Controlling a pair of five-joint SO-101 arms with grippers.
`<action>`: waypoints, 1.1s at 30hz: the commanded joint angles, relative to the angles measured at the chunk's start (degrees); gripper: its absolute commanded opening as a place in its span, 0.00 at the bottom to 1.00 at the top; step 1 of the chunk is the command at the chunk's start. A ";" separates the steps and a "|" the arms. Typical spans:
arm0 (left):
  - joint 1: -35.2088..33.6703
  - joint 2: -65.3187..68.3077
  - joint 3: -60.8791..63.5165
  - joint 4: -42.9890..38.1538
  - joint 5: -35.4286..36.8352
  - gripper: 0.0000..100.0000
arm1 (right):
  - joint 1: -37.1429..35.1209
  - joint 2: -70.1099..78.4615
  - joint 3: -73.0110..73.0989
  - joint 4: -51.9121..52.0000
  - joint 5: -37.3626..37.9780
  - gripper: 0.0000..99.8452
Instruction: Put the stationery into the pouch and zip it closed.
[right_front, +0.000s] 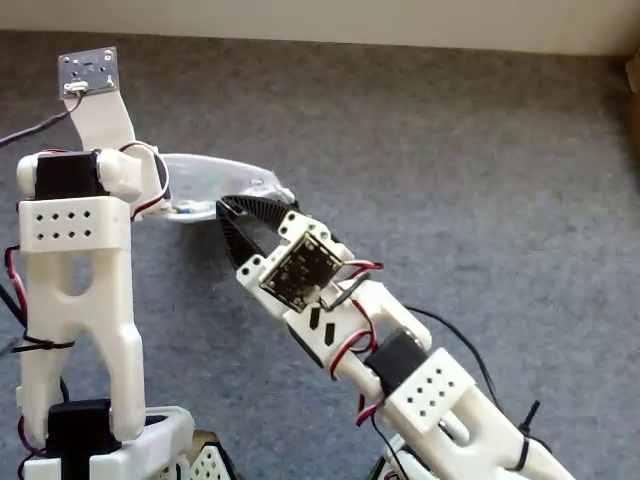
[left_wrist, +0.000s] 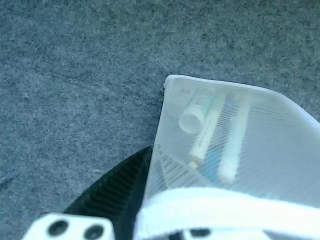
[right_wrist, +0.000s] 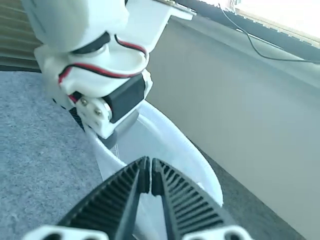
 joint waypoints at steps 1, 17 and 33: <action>-1.36 0.57 1.19 -1.49 -0.18 0.01 | -0.22 -6.90 -3.56 7.96 0.44 0.00; -1.54 0.57 1.19 -1.49 -0.26 0.01 | 4.18 -11.74 -7.16 20.53 0.35 0.01; -1.36 0.57 1.19 -1.14 -0.44 0.01 | 8.22 -11.38 -4.44 20.26 -10.81 0.17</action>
